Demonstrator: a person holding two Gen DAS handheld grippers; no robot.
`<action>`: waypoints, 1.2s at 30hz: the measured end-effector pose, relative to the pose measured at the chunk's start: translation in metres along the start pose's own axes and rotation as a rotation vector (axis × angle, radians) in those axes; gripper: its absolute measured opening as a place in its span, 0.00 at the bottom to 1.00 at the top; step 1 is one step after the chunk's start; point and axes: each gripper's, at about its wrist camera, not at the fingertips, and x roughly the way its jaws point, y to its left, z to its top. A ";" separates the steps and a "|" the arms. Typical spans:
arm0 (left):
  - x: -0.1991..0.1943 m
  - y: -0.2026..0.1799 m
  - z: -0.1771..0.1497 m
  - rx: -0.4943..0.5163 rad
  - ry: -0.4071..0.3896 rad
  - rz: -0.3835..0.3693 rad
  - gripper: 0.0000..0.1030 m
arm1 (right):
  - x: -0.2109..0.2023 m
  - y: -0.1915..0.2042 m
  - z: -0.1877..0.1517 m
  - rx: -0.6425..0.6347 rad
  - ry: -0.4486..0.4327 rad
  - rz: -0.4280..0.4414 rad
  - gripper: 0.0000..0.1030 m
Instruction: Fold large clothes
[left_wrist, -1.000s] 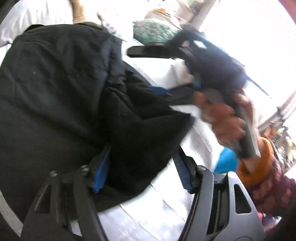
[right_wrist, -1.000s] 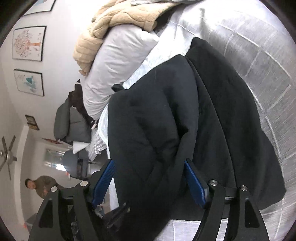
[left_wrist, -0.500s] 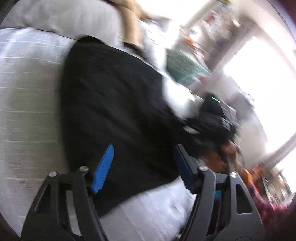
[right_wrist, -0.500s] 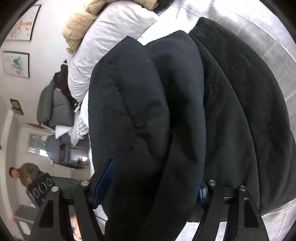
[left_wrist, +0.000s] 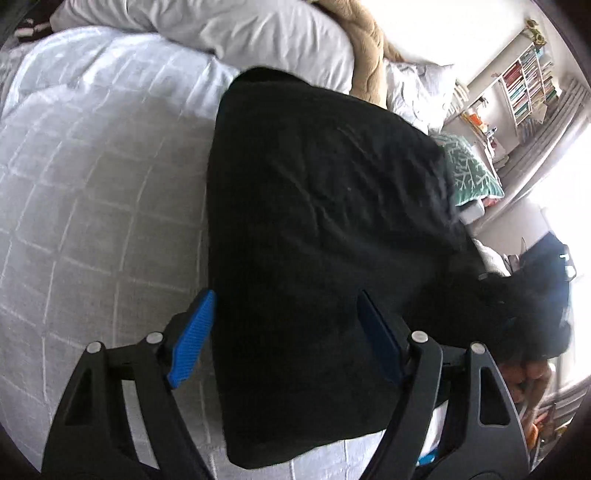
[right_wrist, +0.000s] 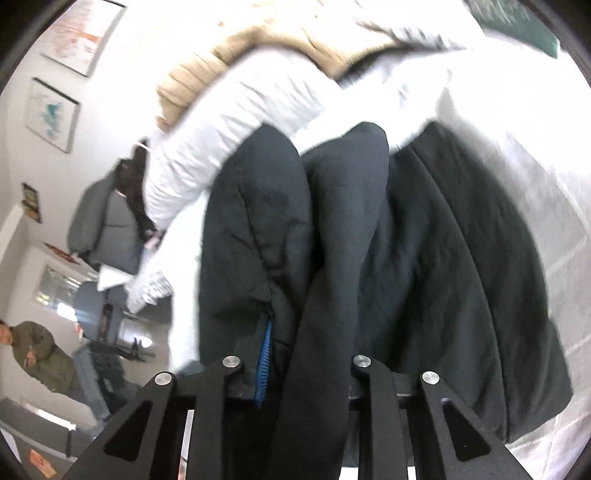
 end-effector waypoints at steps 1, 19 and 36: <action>0.004 0.000 0.003 0.000 -0.010 -0.005 0.73 | -0.009 0.003 0.004 -0.011 -0.023 0.015 0.23; 0.055 -0.054 -0.011 0.181 0.091 -0.050 0.81 | -0.061 -0.156 0.003 0.284 0.011 -0.025 0.56; 0.053 -0.099 -0.005 0.281 -0.155 -0.054 0.80 | -0.085 -0.027 0.010 -0.143 -0.198 -0.129 0.42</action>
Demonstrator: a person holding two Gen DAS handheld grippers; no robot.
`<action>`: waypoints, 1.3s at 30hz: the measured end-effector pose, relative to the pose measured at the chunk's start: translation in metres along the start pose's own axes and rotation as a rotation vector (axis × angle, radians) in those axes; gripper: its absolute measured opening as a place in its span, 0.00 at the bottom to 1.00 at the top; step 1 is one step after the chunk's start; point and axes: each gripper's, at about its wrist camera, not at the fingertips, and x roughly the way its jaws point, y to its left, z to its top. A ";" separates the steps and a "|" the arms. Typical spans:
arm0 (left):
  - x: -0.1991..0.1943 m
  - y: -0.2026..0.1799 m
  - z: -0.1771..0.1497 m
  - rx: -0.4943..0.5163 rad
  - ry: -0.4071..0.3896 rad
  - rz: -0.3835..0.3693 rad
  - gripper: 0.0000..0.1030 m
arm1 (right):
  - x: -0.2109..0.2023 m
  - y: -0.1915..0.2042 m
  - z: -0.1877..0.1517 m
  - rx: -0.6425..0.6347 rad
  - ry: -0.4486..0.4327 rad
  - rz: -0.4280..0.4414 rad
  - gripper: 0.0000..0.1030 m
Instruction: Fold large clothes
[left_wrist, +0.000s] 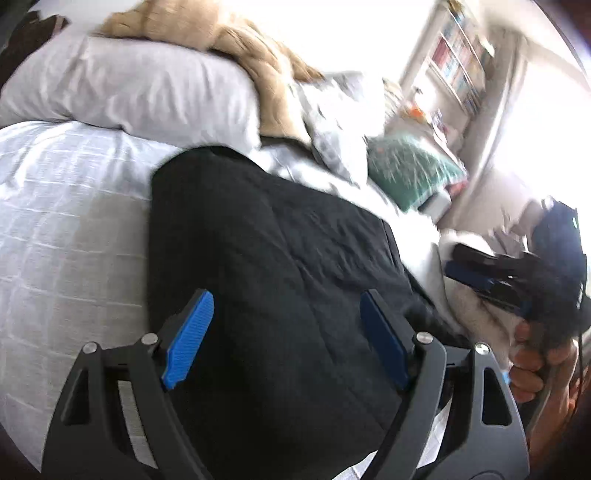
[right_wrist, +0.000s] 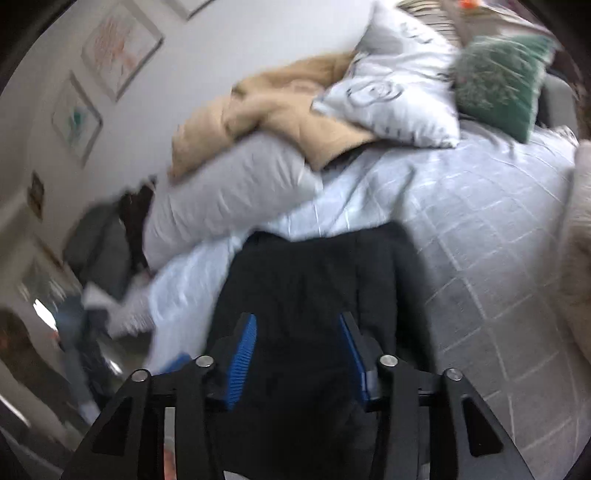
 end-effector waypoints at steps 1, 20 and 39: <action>0.005 -0.002 -0.004 0.024 0.006 0.019 0.80 | 0.011 0.000 -0.003 -0.017 0.027 -0.031 0.41; -0.010 0.012 -0.003 -0.063 0.099 0.057 0.96 | 0.002 -0.077 -0.009 0.254 0.149 0.014 0.78; 0.042 0.104 -0.048 -0.542 0.298 -0.197 0.92 | 0.064 -0.121 -0.059 0.607 0.422 0.211 0.80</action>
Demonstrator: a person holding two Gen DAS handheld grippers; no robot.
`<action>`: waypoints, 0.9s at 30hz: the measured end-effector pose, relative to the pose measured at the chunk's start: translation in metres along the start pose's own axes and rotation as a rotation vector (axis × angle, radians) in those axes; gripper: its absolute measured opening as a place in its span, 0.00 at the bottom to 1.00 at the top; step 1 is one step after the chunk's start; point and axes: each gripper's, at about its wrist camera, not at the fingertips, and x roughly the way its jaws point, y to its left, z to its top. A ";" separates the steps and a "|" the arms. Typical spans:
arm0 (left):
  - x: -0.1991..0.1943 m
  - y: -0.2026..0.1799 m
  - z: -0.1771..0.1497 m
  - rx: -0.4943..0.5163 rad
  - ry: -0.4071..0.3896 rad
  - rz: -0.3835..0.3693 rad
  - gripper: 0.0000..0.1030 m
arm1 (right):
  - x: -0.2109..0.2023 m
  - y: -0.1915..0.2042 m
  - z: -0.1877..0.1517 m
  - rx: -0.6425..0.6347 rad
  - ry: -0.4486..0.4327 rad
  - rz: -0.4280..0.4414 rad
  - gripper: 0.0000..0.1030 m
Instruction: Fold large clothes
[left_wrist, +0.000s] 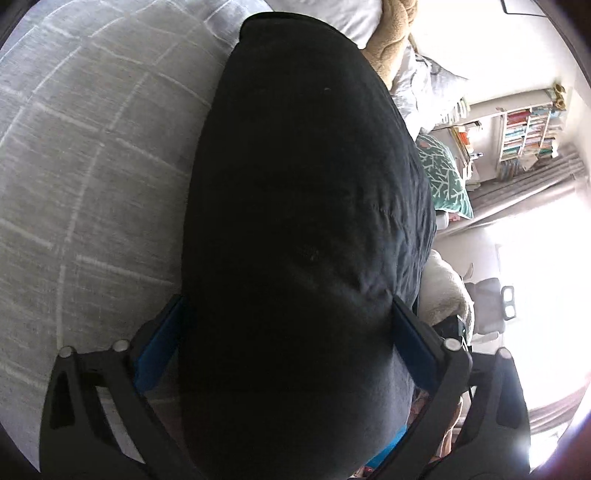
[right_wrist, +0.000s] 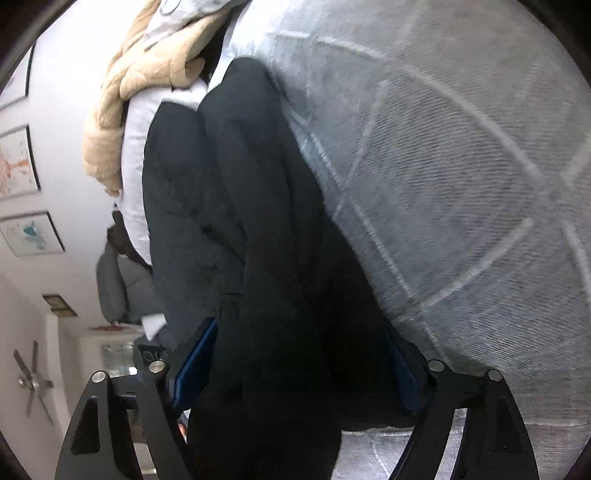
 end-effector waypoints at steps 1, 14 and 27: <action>-0.004 -0.003 -0.001 0.009 -0.002 0.000 0.85 | -0.001 0.003 0.001 -0.015 0.002 -0.008 0.75; -0.114 0.021 0.003 0.024 -0.119 0.088 0.72 | 0.066 0.119 -0.043 -0.266 0.126 -0.066 0.66; -0.144 0.001 -0.004 0.234 -0.268 0.379 0.80 | 0.062 0.171 -0.047 -0.370 0.010 -0.395 0.73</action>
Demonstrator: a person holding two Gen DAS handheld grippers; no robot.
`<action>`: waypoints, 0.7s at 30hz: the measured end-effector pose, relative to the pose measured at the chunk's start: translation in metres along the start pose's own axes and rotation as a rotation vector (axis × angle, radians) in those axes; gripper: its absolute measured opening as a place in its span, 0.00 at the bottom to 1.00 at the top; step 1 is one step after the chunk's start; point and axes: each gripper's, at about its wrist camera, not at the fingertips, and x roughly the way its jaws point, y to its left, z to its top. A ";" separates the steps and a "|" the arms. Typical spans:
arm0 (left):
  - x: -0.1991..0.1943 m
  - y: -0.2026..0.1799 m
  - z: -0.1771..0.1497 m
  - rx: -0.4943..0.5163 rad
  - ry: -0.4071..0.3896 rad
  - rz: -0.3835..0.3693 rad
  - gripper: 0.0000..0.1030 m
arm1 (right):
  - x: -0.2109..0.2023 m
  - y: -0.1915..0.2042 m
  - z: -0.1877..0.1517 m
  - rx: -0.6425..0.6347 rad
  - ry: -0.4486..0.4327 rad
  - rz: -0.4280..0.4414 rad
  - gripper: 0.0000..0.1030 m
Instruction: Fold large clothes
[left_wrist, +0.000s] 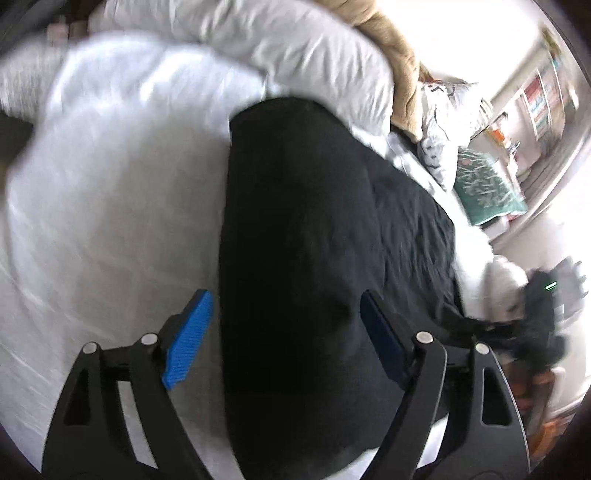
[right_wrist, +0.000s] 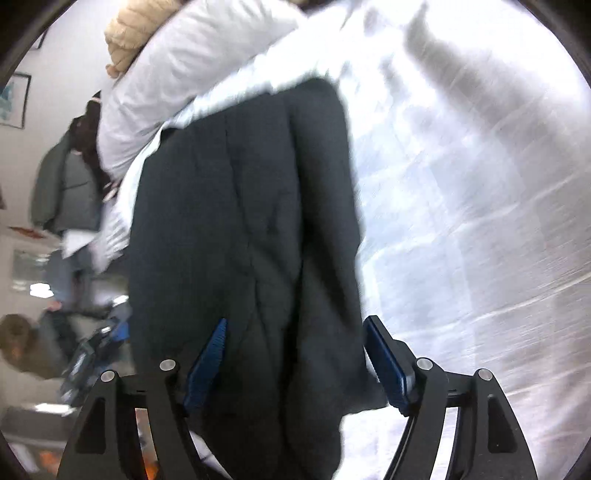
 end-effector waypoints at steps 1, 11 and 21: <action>-0.002 -0.003 0.002 0.019 -0.020 0.012 0.80 | -0.009 0.004 -0.002 -0.017 -0.050 -0.058 0.73; 0.016 -0.040 0.033 0.046 -0.133 0.026 0.80 | -0.028 0.074 0.011 -0.143 -0.494 -0.146 0.73; 0.066 -0.041 0.010 0.138 -0.130 0.069 0.83 | 0.065 0.018 0.039 -0.047 -0.314 -0.161 0.69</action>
